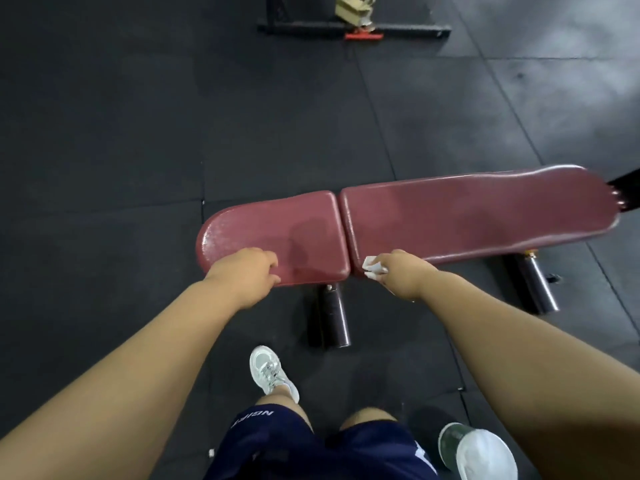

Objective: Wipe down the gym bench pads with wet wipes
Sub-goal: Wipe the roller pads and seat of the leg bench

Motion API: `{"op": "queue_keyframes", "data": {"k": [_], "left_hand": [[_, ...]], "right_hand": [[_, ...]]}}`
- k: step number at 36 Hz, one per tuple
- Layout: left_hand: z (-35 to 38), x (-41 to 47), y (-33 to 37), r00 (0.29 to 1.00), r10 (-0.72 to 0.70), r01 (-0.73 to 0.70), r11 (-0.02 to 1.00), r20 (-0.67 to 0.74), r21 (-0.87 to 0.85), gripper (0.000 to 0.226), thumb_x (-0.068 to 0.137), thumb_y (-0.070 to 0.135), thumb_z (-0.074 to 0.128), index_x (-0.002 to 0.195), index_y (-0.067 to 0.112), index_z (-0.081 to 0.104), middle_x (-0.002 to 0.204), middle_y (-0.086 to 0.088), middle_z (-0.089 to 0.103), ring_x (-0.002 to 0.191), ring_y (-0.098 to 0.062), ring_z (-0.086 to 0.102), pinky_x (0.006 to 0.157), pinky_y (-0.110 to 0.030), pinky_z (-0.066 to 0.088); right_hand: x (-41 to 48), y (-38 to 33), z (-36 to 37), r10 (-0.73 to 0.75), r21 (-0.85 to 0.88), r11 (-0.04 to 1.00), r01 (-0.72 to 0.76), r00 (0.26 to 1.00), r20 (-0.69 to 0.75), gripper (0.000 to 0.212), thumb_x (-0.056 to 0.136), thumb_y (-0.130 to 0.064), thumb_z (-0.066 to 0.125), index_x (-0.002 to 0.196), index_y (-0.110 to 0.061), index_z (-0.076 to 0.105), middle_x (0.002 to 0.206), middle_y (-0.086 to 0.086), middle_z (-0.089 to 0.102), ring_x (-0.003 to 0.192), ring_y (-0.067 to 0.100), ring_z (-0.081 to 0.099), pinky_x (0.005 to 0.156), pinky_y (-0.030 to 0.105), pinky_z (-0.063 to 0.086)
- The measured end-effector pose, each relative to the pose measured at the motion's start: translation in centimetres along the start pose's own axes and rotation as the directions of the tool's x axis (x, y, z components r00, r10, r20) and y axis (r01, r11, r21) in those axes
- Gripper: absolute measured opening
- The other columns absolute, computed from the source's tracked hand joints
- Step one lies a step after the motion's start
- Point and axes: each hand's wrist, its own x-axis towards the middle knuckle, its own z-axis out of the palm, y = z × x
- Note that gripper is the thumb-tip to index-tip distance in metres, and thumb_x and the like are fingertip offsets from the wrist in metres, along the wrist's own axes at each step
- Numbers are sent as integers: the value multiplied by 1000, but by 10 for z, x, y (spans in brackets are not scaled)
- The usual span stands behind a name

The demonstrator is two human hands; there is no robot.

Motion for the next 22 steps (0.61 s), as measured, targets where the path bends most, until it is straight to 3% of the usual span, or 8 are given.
{"op": "queue_keyframes", "data": {"k": [4,8,11,13,14,16,18,22], "left_hand": [[6,-12,48,998,68,-69,989,13,131,29,94,39,50,119,25,54,117,2,54,103,-21,54,86,-37,48],[22,-27,108,993,115,-117,968,23,221,29,93,41,51,117,26,54,114,3,55,103,-20,53,82,-36,47],[39,-36,159,985,165,-174,952,58,252,30,92,41,53,117,26,55,114,2,56,103,-21,53,83,-34,47],[50,-42,195,976,201,-217,938,83,271,30,90,43,54,116,27,55,114,2,57,102,-21,54,84,-36,48],[55,-44,214,971,220,-238,930,94,281,30,90,43,54,116,28,55,114,2,57,100,-20,55,84,-37,49],[62,-50,253,959,258,-281,909,116,308,30,90,44,54,116,29,55,113,3,57,100,-21,55,85,-39,50],[67,-53,288,946,298,-323,888,126,327,32,90,45,54,118,29,54,113,3,56,100,-21,55,85,-39,50],[72,-56,350,916,369,-401,831,156,387,32,92,46,51,119,30,53,115,5,55,101,-19,54,80,-34,48]], "right_hand": [[-45,48,10,46,12,999,-45,999,-10,22,98,-20,41,79,-30,47,91,6,59,83,25,49,76,31,44],[-109,94,19,92,36,995,-91,995,-49,18,99,-16,39,88,-29,46,78,-10,51,92,19,43,85,34,43],[-157,136,35,168,138,977,-160,985,-45,32,98,-12,39,74,-33,42,84,-5,42,72,10,42,70,29,41],[-188,165,47,199,163,967,-194,980,-19,28,98,-13,39,85,-34,52,94,-2,43,67,5,42,59,23,37],[-203,180,53,218,158,964,-216,976,2,24,99,-13,39,99,-31,56,100,-1,46,74,6,47,58,20,37],[-231,207,64,276,182,944,-275,961,17,28,99,-18,42,123,-26,54,119,2,48,99,16,54,72,24,45],[-256,230,72,317,194,931,-310,948,-5,27,99,-26,45,123,-22,55,121,4,52,99,20,54,79,30,46],[-297,277,84,370,229,901,-370,928,42,24,99,-29,44,109,-11,57,104,10,56,81,26,53,63,26,39]]}}
